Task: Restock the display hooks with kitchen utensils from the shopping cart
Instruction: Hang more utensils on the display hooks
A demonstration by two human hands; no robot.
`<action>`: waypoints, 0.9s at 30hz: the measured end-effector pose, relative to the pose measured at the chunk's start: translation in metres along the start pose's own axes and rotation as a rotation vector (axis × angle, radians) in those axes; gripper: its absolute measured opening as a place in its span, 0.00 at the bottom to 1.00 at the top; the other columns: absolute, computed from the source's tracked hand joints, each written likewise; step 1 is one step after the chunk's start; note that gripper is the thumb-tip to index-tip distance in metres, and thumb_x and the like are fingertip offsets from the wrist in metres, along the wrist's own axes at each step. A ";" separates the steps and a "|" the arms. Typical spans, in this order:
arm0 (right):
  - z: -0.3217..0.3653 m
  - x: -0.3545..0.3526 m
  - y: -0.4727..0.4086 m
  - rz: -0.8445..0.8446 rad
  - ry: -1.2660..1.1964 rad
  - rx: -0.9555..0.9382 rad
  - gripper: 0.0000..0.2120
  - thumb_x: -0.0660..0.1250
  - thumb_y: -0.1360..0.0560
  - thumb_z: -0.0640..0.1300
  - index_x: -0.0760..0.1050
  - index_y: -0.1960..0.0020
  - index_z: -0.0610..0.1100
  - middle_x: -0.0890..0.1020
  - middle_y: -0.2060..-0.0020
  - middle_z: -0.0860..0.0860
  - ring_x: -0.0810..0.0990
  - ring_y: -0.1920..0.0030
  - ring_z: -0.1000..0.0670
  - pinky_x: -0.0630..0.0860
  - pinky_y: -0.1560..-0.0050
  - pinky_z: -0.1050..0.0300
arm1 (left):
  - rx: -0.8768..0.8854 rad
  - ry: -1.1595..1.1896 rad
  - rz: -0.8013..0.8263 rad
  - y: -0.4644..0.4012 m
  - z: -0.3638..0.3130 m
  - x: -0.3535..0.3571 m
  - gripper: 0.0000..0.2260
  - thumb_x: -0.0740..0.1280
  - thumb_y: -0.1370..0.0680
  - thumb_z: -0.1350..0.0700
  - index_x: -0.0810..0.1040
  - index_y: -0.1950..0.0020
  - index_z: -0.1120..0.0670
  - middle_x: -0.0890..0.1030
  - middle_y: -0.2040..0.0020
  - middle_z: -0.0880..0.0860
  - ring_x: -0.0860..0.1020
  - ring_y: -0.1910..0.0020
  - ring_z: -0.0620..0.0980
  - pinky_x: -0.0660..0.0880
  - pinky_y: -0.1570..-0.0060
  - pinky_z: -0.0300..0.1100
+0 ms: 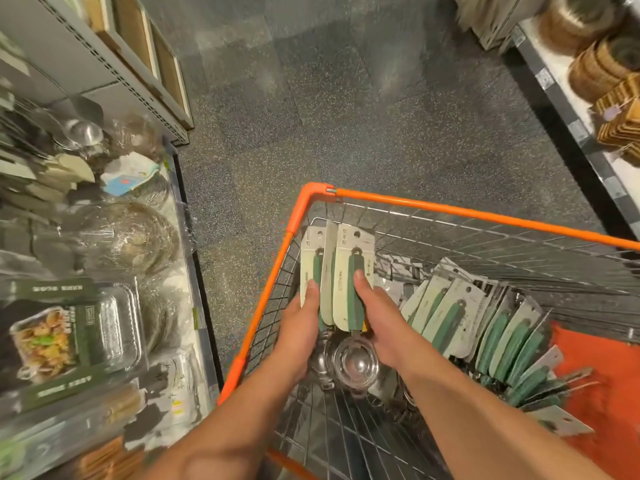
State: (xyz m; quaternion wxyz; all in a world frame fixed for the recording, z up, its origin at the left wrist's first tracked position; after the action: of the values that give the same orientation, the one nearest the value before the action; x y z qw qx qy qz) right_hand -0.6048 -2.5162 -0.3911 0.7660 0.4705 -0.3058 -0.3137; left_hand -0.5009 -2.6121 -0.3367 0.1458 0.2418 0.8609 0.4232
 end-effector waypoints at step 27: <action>0.088 -0.039 0.229 -0.025 0.106 -0.397 0.17 0.60 0.16 0.60 0.83 0.44 0.52 0.89 0.52 0.51 0.87 0.49 0.48 0.82 0.44 0.46 | 0.222 0.263 0.185 0.154 -0.059 0.075 0.21 0.75 0.23 0.47 0.79 0.32 0.50 0.86 0.41 0.53 0.84 0.40 0.56 0.78 0.35 0.58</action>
State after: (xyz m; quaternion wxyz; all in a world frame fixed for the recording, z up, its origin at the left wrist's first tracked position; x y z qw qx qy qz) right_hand -0.6520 -2.4507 -0.1560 0.8548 0.3296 -0.1916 -0.3520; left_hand -0.5456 -2.5297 -0.1815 -0.0350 0.2769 0.8882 0.3650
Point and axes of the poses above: each hand's wrist, its own y-axis away from the middle knuckle, its own x-axis out of the palm, z = x × y, the point moved 9 cm from there along -y, towards the middle knuckle
